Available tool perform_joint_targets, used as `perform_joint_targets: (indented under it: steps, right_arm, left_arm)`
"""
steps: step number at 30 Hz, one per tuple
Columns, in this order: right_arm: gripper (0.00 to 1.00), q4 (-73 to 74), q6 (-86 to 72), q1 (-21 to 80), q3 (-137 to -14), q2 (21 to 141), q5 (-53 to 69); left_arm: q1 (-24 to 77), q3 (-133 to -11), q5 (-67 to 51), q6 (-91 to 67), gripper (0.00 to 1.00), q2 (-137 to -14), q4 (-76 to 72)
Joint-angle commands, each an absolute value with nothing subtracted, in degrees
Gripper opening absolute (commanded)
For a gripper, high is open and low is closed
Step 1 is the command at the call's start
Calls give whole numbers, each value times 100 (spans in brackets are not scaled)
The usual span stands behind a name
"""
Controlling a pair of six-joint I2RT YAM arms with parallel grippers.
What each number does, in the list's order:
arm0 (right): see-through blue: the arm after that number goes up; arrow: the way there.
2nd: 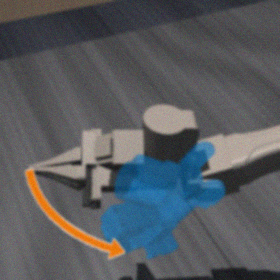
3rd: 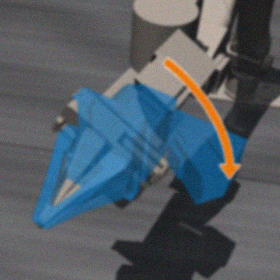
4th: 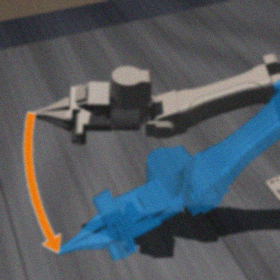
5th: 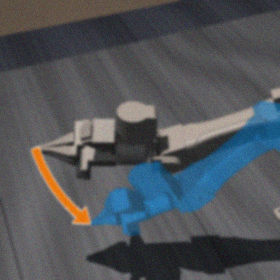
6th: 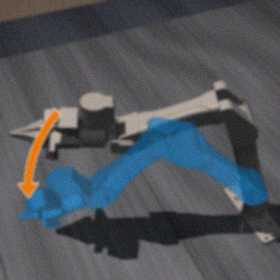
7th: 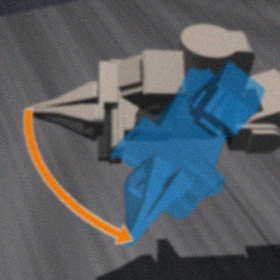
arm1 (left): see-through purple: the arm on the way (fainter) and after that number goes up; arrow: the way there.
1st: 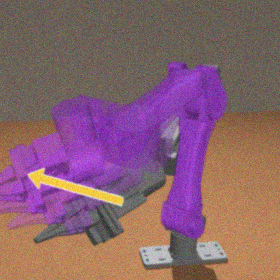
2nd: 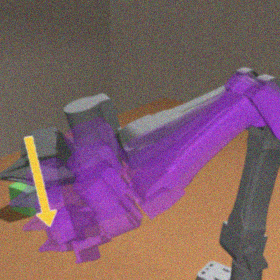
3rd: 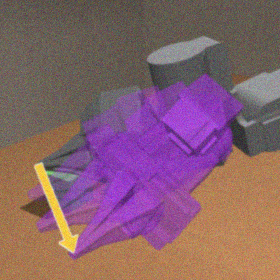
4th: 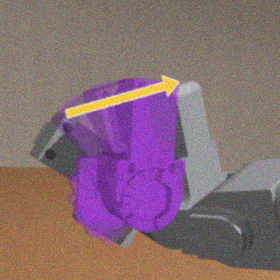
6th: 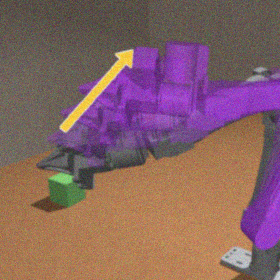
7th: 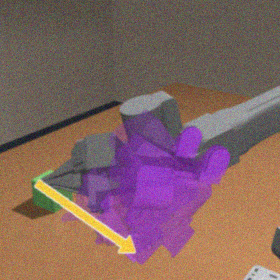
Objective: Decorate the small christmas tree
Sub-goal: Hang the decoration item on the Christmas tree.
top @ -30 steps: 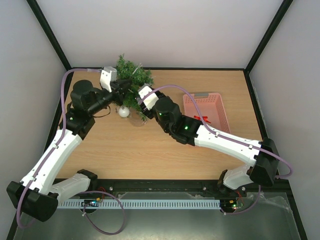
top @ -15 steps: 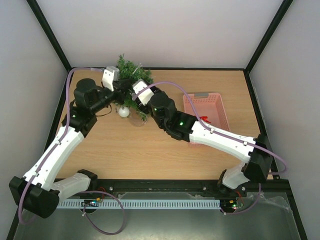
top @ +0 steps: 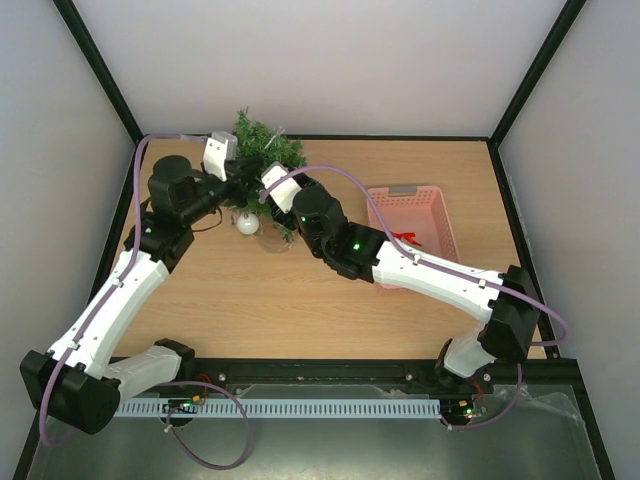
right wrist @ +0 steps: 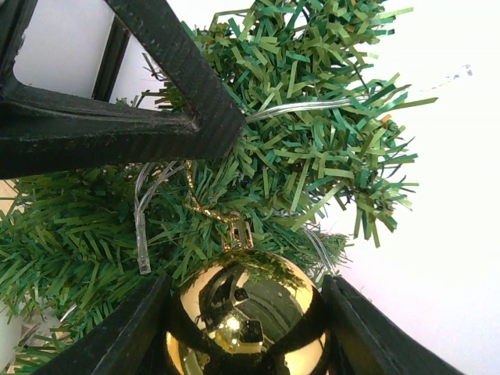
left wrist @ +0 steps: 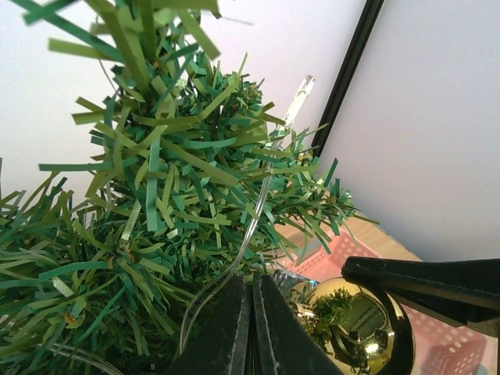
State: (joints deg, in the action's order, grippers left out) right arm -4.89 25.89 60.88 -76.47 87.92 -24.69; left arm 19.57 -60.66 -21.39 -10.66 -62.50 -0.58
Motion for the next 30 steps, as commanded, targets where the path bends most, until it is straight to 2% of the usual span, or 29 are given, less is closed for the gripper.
perform_joint_targets:
  steps: [1, 10, 30]
  right_arm:
    - [38, -328, 2635, 6111, -7911, 8831, -2644]
    - [38, -446, 2330, 6108, -7621, 8444, -2322]
    - [38, -357, 2306, 6112, -7858, 8776, -2740]
  left_arm:
    - [1926, -6054, -2201, -1015, 2, -6194, -146]
    - [1916, -6058, -2555, -1496, 2, -5939, -224]
    - [1785, -6163, -2323, -1732, 2, -6252, -212]
